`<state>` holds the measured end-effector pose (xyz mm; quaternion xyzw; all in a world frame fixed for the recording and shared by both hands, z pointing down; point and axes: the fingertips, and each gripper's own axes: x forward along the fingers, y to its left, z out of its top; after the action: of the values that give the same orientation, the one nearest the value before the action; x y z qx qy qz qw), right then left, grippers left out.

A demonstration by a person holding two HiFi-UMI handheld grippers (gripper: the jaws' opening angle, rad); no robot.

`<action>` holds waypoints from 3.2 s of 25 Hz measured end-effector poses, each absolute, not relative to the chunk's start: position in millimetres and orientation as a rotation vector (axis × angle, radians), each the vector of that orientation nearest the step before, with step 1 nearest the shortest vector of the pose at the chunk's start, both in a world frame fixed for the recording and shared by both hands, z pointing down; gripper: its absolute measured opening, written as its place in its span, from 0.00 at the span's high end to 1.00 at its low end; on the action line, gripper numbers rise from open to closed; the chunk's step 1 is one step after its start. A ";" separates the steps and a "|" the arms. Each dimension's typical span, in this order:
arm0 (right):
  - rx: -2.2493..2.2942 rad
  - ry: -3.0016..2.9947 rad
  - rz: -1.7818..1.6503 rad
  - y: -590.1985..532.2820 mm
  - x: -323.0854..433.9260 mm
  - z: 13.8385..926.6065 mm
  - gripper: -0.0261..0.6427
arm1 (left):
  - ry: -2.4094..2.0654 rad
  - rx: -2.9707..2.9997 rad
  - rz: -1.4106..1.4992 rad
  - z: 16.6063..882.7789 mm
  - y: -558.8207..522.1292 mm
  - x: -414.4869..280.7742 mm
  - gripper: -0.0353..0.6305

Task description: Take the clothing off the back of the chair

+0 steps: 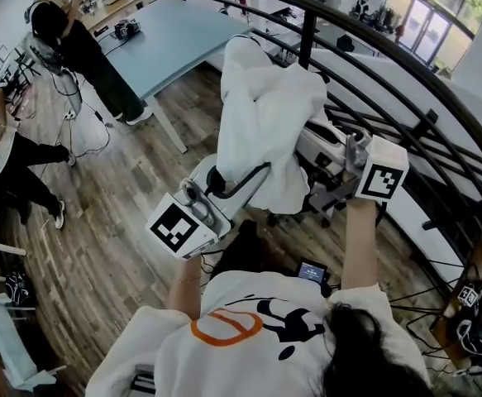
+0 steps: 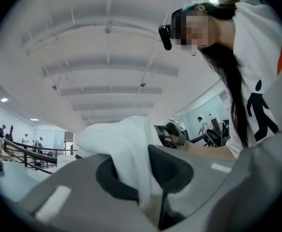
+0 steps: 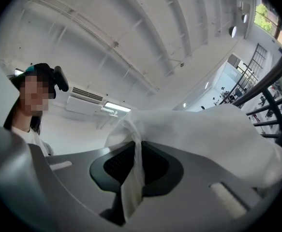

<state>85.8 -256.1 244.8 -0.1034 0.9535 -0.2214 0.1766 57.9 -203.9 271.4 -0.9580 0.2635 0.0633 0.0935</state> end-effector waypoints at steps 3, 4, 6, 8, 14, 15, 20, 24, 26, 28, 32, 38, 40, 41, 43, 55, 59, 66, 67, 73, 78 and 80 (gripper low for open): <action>-0.273 2.702 -0.618 -238.7 76.3 246.0 0.87 | 0.809 -2.812 0.220 269.3 -183.5 48.0 0.84; -0.266 2.704 -0.613 -233.3 72.8 245.1 0.87 | 0.816 -2.801 0.232 267.7 -177.6 44.4 0.84; -0.249 2.708 -0.607 -224.4 64.6 243.3 0.87 | 0.841 -2.790 0.246 264.9 -167.8 36.8 0.85; -0.227 2.708 -0.616 -218.1 54.9 242.8 0.87 | 0.878 -2.788 0.246 263.3 -160.7 28.4 0.85; -0.200 2.714 -0.647 -203.6 28.1 246.4 0.87 | 0.929 -2.772 0.267 258.7 -142.8 2.6 0.85; -0.195 2.710 -0.653 -201.0 23.8 245.3 0.87 | 0.928 -2.771 0.275 256.6 -140.0 -1.3 0.85; -0.189 2.703 -0.659 -189.8 -11.1 242.6 0.87 | 0.917 -2.774 0.292 252.2 -129.1 -33.8 0.85; -0.217 2.697 -0.660 -178.2 -51.2 242.3 0.87 | 0.907 -2.786 0.290 250.7 -116.8 -74.9 0.85; -0.214 2.685 -0.664 -170.2 -70.6 240.9 0.87 | 0.896 -2.789 0.296 248.9 -109.1 -94.4 0.85; -0.214 2.667 -0.674 -162.6 -87.7 241.6 0.87 | 0.887 -2.795 0.300 248.8 -102.1 -111.6 0.85; -0.217 2.628 -0.722 -146.7 -116.1 248.9 0.87 | 0.864 -2.808 0.309 253.2 -86.4 -140.7 0.85; -0.249 2.609 -0.778 -121.4 -152.9 262.4 0.87 | 0.850 -2.828 0.344 258.1 -61.2 -177.6 0.85; -0.283 2.623 -0.805 -114.1 -163.6 274.0 0.87 | 0.854 -2.835 0.351 261.8 -53.6 -187.6 0.85; -0.299 2.628 -0.823 -110.5 -169.5 280.7 0.87 | 0.856 -2.840 0.351 264.3 -50.0 -192.7 0.85; -0.319 2.629 -0.871 -103.6 -181.2 293.5 0.87 | 0.861 -2.855 0.352 269.1 -44.5 -202.3 0.85; -0.284 2.573 -1.053 -64.8 -217.9 331.9 0.87 | 1.015 -2.862 0.334 290.7 -12.1 -236.4 0.85; -0.322 2.600 -1.067 -57.3 -213.8 342.9 0.87 | 1.111 -2.854 0.317 297.0 -6.6 -238.0 0.85; -0.445 2.625 -1.083 -49.0 -171.0 361.8 0.87 | 1.263 -2.861 0.300 309.4 -3.7 -215.2 0.85; -0.464 2.625 -1.086 -46.3 -162.7 364.7 0.87 | 1.279 -2.864 0.286 312.7 -1.9 -208.1 0.85; -0.579 2.628 -1.102 -29.0 -110.2 383.8 0.87 | 1.366 -2.848 0.107 339.2 9.2 -159.3 0.85; -0.644 2.635 -1.114 -14.5 -73.7 397.8 0.87 | 1.418 -2.843 0.014 364.7 20.0 -124.7 0.85; -0.661 2.641 -1.116 -9.3 -60.4 403.1 0.87 | 1.432 -2.852 -0.005 371.6 24.0 -111.1 0.85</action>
<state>-60.4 -9.3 403.1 -0.2235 0.8931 -0.3775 0.0996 -111.1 24.0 371.6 -0.8934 0.4485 -0.0014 -0.0250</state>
